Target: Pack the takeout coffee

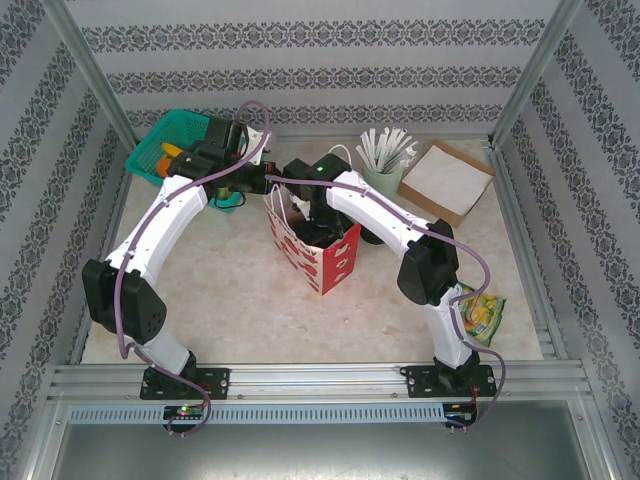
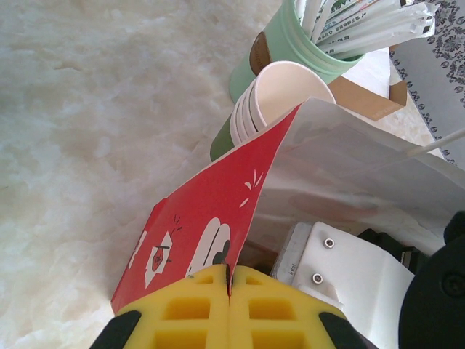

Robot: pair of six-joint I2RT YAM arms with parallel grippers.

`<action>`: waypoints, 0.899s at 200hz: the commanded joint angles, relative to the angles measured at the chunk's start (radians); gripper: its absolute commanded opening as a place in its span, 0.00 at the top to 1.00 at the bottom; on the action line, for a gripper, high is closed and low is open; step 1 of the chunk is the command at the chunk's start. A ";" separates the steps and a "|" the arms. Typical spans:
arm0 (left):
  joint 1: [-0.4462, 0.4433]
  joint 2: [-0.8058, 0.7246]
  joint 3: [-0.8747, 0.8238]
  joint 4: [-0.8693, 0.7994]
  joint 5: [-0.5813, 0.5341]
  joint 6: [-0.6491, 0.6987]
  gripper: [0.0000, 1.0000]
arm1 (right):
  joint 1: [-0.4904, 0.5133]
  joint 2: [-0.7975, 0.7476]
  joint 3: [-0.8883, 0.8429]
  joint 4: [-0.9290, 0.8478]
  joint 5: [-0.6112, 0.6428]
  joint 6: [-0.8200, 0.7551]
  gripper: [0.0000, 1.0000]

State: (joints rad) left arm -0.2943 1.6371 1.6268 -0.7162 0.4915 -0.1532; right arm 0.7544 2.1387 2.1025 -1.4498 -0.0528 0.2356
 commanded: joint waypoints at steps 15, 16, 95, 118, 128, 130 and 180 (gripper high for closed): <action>-0.006 -0.031 -0.004 0.043 0.037 0.006 1.00 | -0.006 0.020 -0.021 -0.008 0.002 -0.005 0.27; -0.006 -0.031 -0.004 0.043 0.037 0.006 1.00 | -0.006 0.021 -0.020 -0.007 0.002 -0.005 0.27; -0.006 -0.028 0.003 0.042 0.065 0.004 1.00 | -0.005 0.019 -0.019 0.026 -0.028 0.003 0.27; -0.006 -0.028 0.001 0.041 0.064 0.002 1.00 | -0.005 0.019 -0.018 0.027 -0.028 0.002 0.27; -0.005 -0.028 0.002 0.041 0.063 0.000 1.00 | -0.006 0.017 -0.018 0.028 -0.027 0.003 0.27; -0.006 -0.028 0.002 0.041 0.063 0.000 1.00 | -0.006 0.016 -0.018 0.028 -0.027 0.003 0.27; -0.005 -0.022 0.002 0.045 0.063 -0.004 1.00 | -0.009 0.017 -0.016 0.037 -0.021 -0.001 0.27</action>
State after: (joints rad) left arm -0.2939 1.6371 1.6268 -0.7097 0.5053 -0.1547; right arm 0.7540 2.1387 2.0975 -1.4338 -0.0685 0.2359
